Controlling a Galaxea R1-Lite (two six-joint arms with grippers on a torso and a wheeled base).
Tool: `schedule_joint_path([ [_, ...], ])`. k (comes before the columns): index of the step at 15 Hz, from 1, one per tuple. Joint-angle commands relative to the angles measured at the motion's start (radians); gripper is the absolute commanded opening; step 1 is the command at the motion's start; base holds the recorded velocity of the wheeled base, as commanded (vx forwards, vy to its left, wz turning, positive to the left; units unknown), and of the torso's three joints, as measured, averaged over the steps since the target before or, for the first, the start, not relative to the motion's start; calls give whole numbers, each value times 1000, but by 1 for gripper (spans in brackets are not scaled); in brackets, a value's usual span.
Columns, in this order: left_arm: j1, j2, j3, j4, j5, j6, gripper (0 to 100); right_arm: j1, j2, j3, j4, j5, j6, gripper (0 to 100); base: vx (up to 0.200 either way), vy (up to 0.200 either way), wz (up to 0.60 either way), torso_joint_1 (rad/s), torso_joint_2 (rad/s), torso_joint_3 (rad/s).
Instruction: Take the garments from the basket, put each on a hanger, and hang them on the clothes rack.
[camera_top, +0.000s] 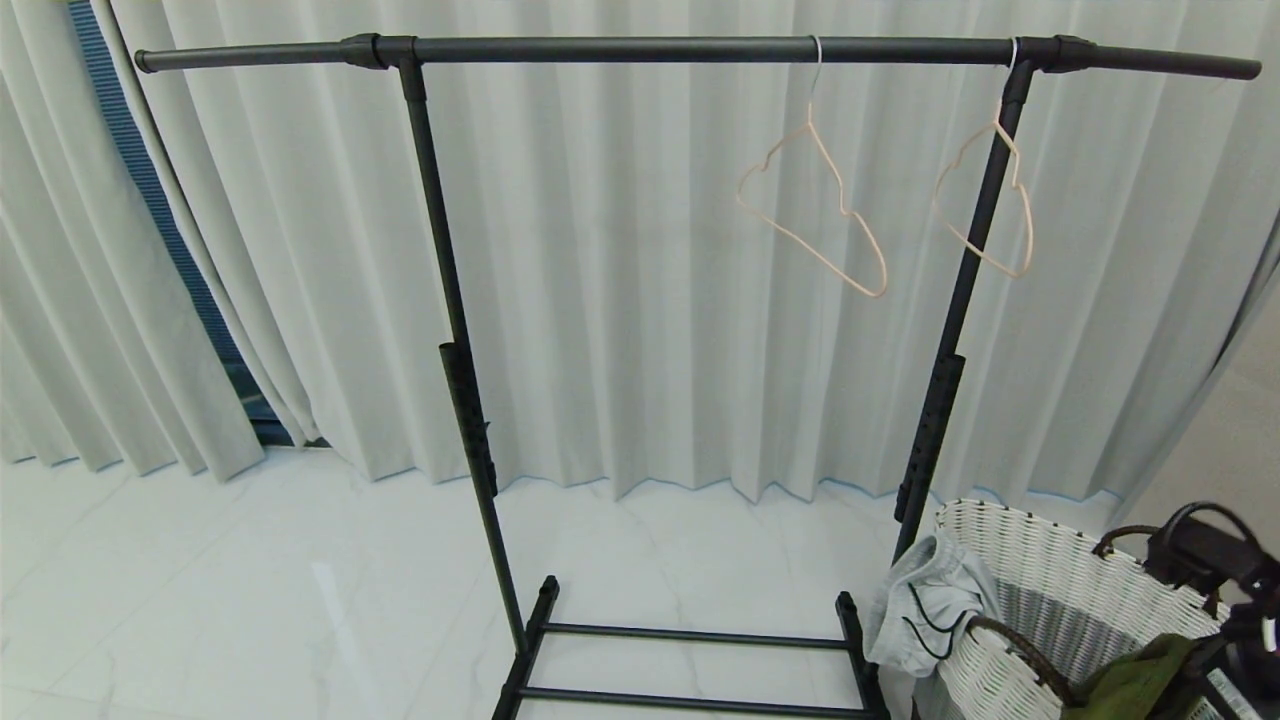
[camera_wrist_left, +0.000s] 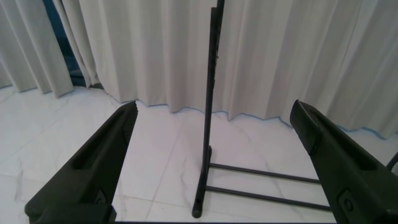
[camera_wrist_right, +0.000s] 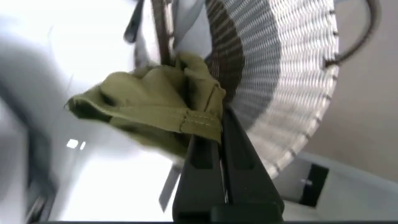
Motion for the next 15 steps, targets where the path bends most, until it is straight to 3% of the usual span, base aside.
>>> schedule_joint_path([
  [1, 0, 0, 0, 0, 0, -1, 100, 7, -332, -304, 355, -1, 3, 0, 0, 0, 0, 0, 0, 0],
  [4, 0, 0, 0, 0, 0, 1, 100, 7, -385, -477, 499, -1, 15, 0, 0, 0, 0, 0, 0, 0],
  [6, 0, 0, 0, 0, 0, 1, 100, 7, -388, -543, 528, -1, 15, 0, 0, 0, 0, 0, 0, 0],
  [10, 0, 1, 0, 0, 0, 2, 100, 28, -416, -560, 528, -1, 15, 0, 0, 0, 0, 0, 0, 0],
  [15, 0, 0, 0, 0, 0, -2, 100, 76, -425, -555, 531, -1, 15, 0, -200, 0, 0, 4, 0, -2],
])
